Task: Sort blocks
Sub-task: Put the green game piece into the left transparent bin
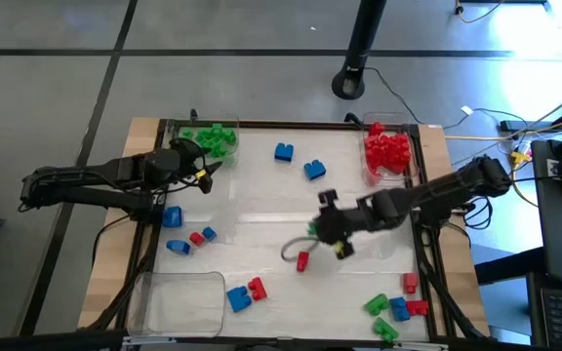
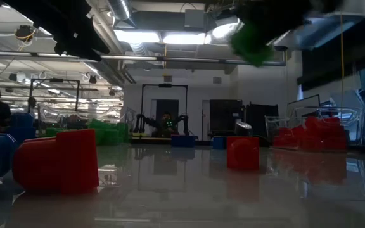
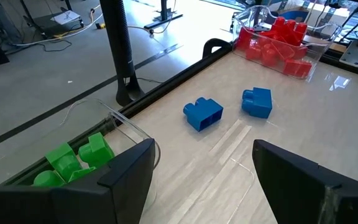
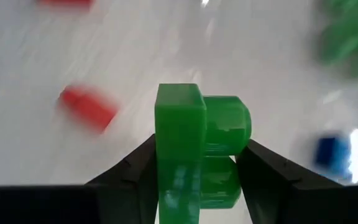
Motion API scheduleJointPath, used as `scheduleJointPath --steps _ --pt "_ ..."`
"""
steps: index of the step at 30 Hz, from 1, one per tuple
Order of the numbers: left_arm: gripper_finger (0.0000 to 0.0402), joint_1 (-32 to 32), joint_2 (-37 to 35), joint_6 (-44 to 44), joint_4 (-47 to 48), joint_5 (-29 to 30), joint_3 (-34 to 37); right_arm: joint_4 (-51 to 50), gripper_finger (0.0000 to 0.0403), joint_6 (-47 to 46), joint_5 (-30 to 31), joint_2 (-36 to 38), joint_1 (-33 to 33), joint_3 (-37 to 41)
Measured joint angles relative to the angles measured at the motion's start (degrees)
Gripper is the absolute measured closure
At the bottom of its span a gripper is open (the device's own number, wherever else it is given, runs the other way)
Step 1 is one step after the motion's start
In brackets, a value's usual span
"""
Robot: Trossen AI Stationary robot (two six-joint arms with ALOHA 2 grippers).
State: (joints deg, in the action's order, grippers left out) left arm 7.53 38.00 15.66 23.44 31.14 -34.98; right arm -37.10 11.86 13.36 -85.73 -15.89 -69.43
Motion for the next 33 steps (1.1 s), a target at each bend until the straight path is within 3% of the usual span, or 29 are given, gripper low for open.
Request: scheduleJointPath --steps 11,19,24,33 --pt "0.0141 0.0 -0.02 0.0 -0.06 0.0 -0.02 31.89 0.0225 17.97 -0.71 -5.86 15.58 -0.02" --pt "0.0141 -0.04 -0.02 -0.67 -0.02 0.0 -0.02 53.1 0.0224 20.16 -7.08 -14.34 25.2 -0.49" --pt "0.0141 -0.04 -0.02 -0.81 -0.09 0.0 -0.02 52.33 0.0224 20.13 -9.86 -20.91 30.19 -7.45" --pt "0.0141 -0.07 -0.02 -0.85 -0.05 0.0 -0.02 46.62 0.0223 20.13 -14.42 -36.2 35.64 -29.7"
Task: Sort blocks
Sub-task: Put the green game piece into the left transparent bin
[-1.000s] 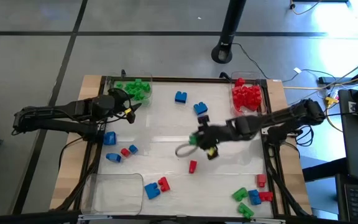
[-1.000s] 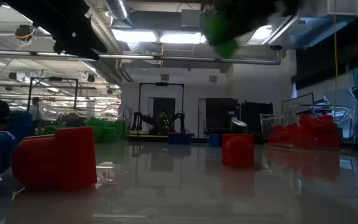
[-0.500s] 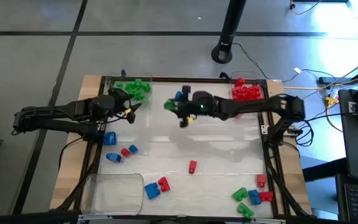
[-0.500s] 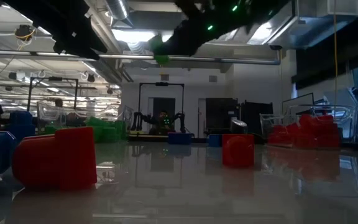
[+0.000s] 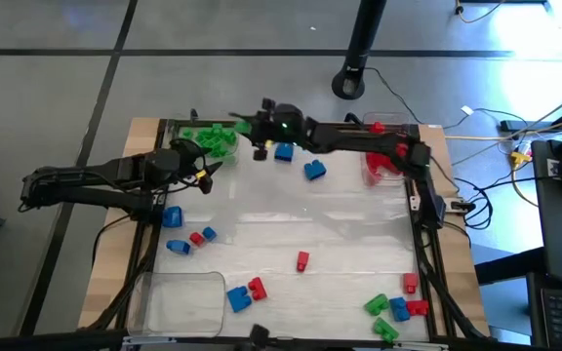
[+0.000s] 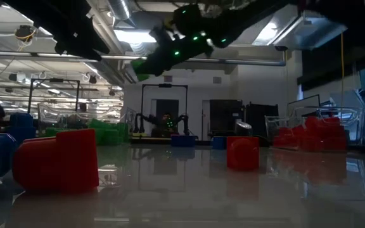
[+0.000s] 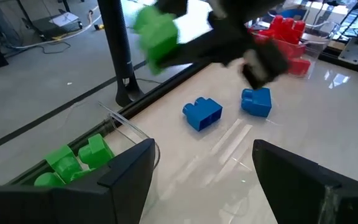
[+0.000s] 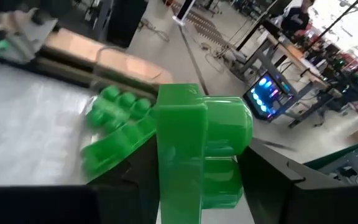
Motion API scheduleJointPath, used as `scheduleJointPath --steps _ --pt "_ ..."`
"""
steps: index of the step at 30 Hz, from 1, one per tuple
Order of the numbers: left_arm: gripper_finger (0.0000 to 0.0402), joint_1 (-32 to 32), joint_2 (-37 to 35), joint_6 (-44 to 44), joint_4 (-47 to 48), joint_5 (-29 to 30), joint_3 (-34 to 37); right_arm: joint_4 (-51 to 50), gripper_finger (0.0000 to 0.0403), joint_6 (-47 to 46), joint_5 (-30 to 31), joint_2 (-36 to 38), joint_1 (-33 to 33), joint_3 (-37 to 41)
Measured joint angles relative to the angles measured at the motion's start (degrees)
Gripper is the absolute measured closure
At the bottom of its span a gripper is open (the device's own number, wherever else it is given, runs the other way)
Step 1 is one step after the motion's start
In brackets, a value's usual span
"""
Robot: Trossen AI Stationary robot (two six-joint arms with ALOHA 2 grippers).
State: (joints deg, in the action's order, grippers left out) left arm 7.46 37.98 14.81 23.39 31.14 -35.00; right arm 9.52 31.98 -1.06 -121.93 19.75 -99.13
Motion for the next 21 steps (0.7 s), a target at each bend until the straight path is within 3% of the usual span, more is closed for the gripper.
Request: scheduleJointPath --steps 9,16,21 --pt "0.0141 -0.02 0.0 -0.2 -0.02 0.02 0.0 -1.61 0.0223 0.0 -1.47 -12.88 2.47 -17.67" --pt "0.0141 -0.02 0.0 -0.27 -0.02 0.0 0.0 0.85 0.0214 -0.03 1.01 -15.12 2.4 -19.27" --pt "0.0141 -0.02 0.0 -0.28 0.0 0.0 0.0 1.07 0.0163 -0.06 1.79 -15.12 2.4 -19.28"
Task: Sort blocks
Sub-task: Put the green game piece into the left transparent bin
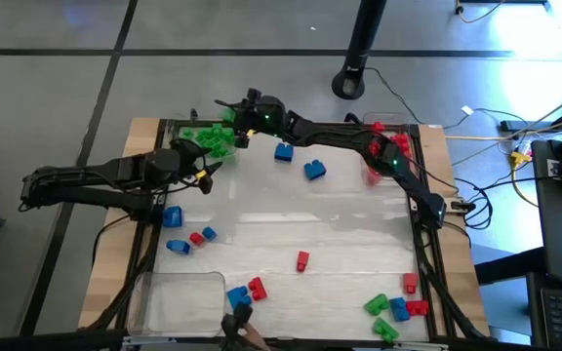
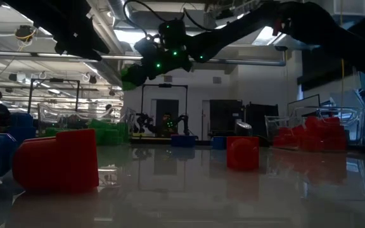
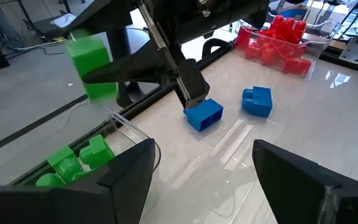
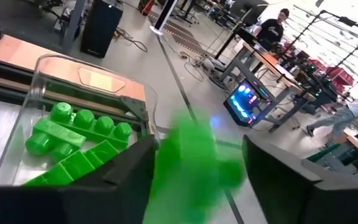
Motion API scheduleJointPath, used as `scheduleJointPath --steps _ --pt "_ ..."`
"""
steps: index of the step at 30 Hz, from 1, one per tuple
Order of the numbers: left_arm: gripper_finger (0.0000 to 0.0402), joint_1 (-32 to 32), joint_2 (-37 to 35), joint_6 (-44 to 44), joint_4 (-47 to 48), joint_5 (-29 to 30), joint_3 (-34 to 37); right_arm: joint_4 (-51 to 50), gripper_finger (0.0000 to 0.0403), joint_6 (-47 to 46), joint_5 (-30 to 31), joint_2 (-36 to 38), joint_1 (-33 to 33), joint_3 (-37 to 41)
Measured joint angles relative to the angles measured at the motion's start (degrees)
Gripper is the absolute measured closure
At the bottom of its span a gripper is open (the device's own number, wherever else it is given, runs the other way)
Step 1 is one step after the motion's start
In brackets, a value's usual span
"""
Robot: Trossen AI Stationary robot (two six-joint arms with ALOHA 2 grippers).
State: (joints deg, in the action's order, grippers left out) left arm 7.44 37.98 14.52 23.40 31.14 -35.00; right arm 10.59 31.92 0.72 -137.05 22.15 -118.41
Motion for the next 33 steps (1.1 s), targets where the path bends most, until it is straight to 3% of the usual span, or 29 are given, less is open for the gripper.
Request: scheduleJointPath --steps 7,11,15,25,33 --pt "0.0141 0.0 0.0 -0.1 0.0 0.0 0.0 -1.71 0.0095 -0.03 0.64 0.0 0.0 0.0" --pt "0.0141 0.0 0.0 -0.08 0.0 0.0 0.0 -2.21 0.0083 0.02 -0.46 0.2 0.0 0.0" --pt "0.0141 0.0 0.0 -0.11 0.07 0.0 0.0 -9.38 0.0088 0.63 -0.55 3.6 -0.74 0.02" --pt "0.0141 0.0 0.0 -0.13 -0.05 0.02 0.0 -47.33 0.0111 10.52 -0.28 19.19 -6.56 -0.07" --pt "0.0141 -0.16 0.02 0.09 0.02 0.0 0.0 -75.64 0.0111 -1.77 3.52 27.73 -16.54 -0.05"
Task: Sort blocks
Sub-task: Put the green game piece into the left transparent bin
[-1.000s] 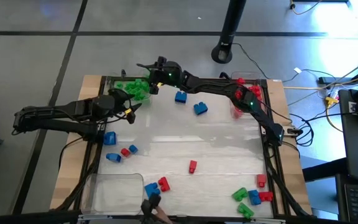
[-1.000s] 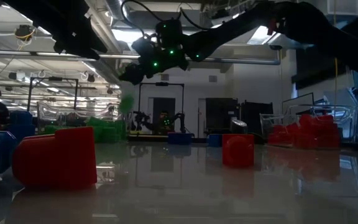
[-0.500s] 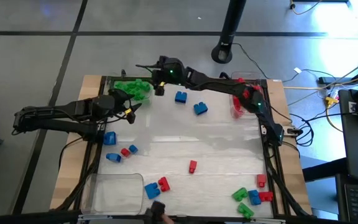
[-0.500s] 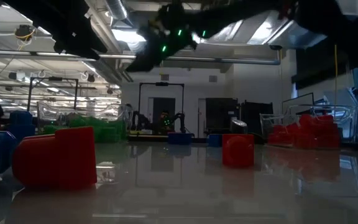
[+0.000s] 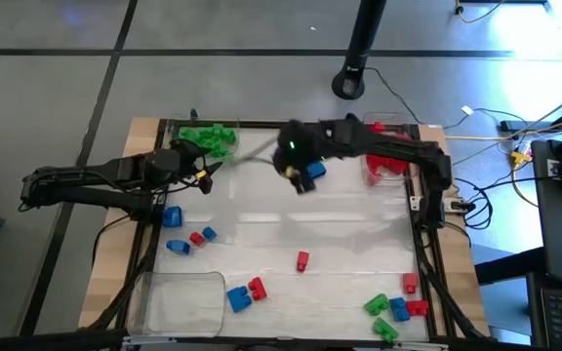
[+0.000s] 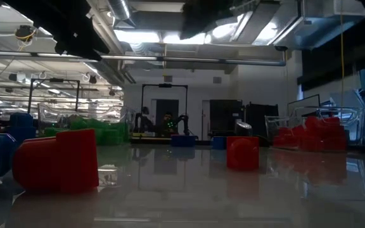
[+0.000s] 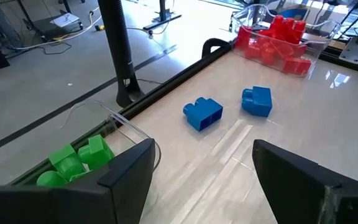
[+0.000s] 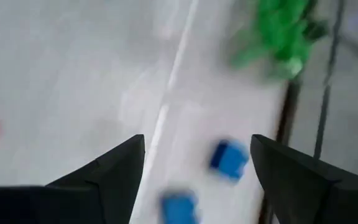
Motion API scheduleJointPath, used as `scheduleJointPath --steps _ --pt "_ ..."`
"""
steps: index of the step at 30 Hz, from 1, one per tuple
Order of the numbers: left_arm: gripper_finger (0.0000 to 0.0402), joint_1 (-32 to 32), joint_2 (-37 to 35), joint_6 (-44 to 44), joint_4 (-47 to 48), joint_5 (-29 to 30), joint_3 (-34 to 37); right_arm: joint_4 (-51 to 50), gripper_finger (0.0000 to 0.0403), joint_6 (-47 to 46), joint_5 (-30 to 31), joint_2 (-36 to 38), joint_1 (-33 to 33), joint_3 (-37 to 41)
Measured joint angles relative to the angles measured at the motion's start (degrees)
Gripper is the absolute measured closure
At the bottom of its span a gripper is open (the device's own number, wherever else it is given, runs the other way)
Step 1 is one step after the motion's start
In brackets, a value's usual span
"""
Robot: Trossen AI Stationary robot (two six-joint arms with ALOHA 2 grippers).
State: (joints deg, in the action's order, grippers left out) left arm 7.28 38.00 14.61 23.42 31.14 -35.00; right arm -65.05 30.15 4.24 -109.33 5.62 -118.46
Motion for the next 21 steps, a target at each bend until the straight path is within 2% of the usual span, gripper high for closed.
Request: scheduleJointPath --steps 6,10,16,21 --pt "0.0141 -1.22 -0.02 -0.05 -0.08 0.0 0.0 -15.22 0.0111 -11.84 6.68 1.21 -11.55 0.05" --pt "0.0141 -2.17 -0.02 -0.06 -0.31 -0.02 0.0 -22.59 0.0111 -19.37 8.4 1.21 -19.61 0.07" --pt "0.0141 -2.91 -0.02 -0.73 -2.77 0.0 0.0 -24.92 0.0111 -32.3 8.45 1.21 -30.05 0.09" --pt "0.0141 -3.96 -0.01 -1.02 -3.12 -0.01 0.0 -24.95 0.0111 -43.62 4.42 1.25 -36.43 1.64"
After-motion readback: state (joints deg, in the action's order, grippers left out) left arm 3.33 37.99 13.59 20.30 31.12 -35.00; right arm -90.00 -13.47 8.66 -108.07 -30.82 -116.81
